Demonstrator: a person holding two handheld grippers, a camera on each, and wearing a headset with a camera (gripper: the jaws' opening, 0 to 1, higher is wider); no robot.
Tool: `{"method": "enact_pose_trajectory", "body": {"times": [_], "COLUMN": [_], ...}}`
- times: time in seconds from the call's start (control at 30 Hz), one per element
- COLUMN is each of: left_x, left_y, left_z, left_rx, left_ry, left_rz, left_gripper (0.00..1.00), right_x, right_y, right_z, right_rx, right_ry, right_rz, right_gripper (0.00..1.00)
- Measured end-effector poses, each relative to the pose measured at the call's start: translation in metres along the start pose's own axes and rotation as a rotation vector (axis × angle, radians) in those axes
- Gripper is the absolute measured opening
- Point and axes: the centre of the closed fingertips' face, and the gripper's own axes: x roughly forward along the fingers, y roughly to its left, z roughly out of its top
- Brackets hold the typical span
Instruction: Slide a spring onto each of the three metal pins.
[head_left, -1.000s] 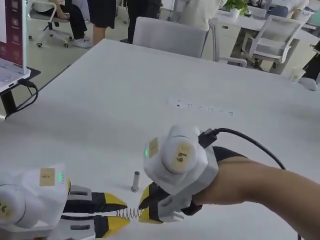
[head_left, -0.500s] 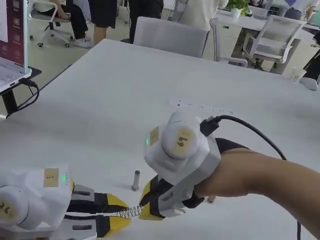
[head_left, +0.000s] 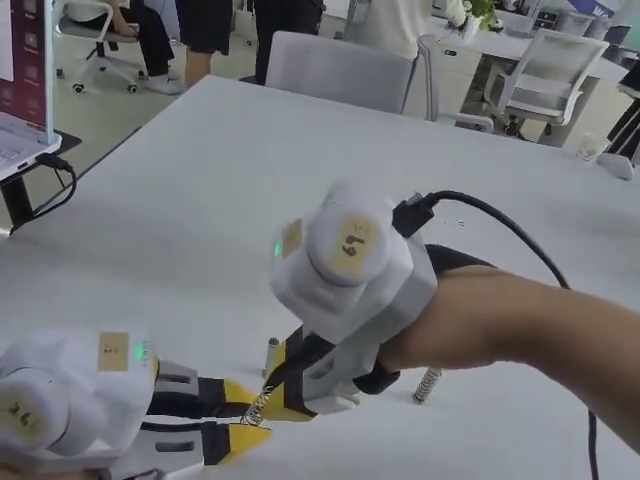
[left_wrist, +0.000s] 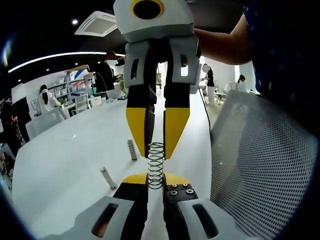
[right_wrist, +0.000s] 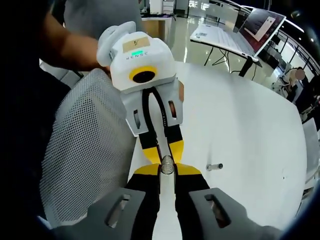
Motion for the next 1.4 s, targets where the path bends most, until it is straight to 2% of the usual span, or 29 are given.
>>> {"method": "enact_pose_trajectory", "body": {"times": [0.17,0.37,0.5,0.83,1.0,1.13,1.4], "left_x": [0.0,0.0,0.001,0.0,0.0,0.003,0.003], "left_y": [0.001,0.0,0.0,0.0,-0.001,0.001,0.002], "left_z": [0.001,0.005,0.005,0.01,0.01,0.01,0.01], "left_rx": [-0.016,-0.052,-0.047,-0.057,-0.04,-0.041,-0.048], "left_ry": [-0.01,-0.047,-0.043,-0.068,-0.057,-0.078,-0.081], "left_rz": [0.002,-0.004,-0.002,-0.003,-0.005,0.009,0.011], "left_gripper": [0.02,0.02,0.02,0.02,0.02,0.03,0.03], "right_x": [0.0,0.002,0.006,0.009,0.01,0.01,0.011], "right_y": [-0.001,0.0,0.0,0.0,0.001,-0.002,-0.003], "right_z": [0.001,0.0,-0.003,-0.004,-0.004,-0.004,-0.004], "right_rx": [-0.003,0.0,-0.009,-0.02,-0.021,-0.018,-0.013], "right_ry": [-0.006,-0.004,0.015,0.032,0.041,0.048,0.06], "right_rz": [0.005,0.016,0.017,0.028,0.033,0.023,0.027], "right_gripper": [0.08,0.09,0.09,0.09,0.08,0.08,0.08]}}
